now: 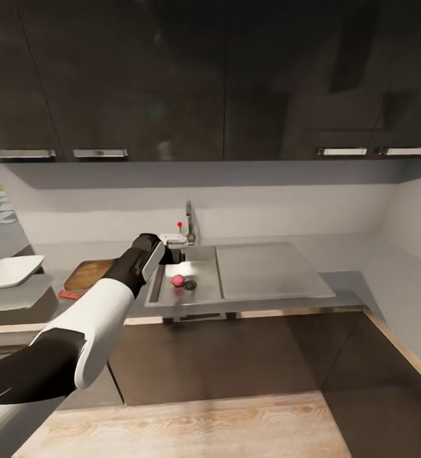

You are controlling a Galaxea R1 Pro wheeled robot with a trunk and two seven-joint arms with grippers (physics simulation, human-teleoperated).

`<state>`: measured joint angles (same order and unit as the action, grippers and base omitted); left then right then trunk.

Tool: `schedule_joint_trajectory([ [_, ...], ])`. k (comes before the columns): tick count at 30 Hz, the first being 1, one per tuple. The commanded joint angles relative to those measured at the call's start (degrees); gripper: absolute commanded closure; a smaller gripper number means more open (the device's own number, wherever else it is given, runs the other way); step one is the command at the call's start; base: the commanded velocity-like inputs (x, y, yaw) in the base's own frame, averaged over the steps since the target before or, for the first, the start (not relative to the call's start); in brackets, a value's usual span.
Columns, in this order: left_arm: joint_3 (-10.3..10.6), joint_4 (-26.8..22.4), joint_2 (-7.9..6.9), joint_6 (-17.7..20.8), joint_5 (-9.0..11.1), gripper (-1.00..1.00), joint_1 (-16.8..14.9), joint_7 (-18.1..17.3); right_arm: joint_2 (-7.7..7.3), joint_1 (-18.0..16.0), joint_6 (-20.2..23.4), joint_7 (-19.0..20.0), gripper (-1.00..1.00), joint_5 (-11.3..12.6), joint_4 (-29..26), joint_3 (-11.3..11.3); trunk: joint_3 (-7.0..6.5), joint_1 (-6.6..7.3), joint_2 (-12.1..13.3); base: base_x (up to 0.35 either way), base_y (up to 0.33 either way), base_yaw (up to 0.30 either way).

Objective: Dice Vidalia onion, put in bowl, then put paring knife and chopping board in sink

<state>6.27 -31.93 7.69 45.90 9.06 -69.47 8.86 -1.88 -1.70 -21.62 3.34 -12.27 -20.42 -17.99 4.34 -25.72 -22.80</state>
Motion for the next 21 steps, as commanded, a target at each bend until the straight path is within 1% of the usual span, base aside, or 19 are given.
schedule_joint_trajectory([
  [1, 0.28, 0.08, -0.09, 0.19, 0.65, -1.0, -0.05, 0.5, 0.03, -0.06, -0.23, 0.35, -1.0, -0.39, 0.03, -0.48, 0.14, -0.07, -0.12, 0.332, 0.0, -0.001],
  [7, 0.32, 0.51, -0.36, 0.08, 0.62, -1.0, -0.05, 0.47, 0.04, -0.06, -0.19, 0.35, -1.0, -0.39, 0.05, -0.49, 0.49, -0.07, -0.12, 0.34, 0.0, 0.0],
  [16, 0.41, 0.5, -0.23, 0.07, 0.61, -1.0, -0.05, 0.47, 0.1, -0.06, -0.18, 0.35, -1.0, -0.36, 0.11, -0.46, 1.29, -0.07, -0.12, 0.334, -0.017, 0.0],
  [21, 0.38, 0.29, -0.3, 0.07, 0.61, -1.0, -0.05, 0.49, 0.11, -0.06, -0.18, 0.35, -1.0, -0.39, 0.12, -0.46, 1.76, -0.07, -0.12, 0.122, -0.035, 0.0],
])
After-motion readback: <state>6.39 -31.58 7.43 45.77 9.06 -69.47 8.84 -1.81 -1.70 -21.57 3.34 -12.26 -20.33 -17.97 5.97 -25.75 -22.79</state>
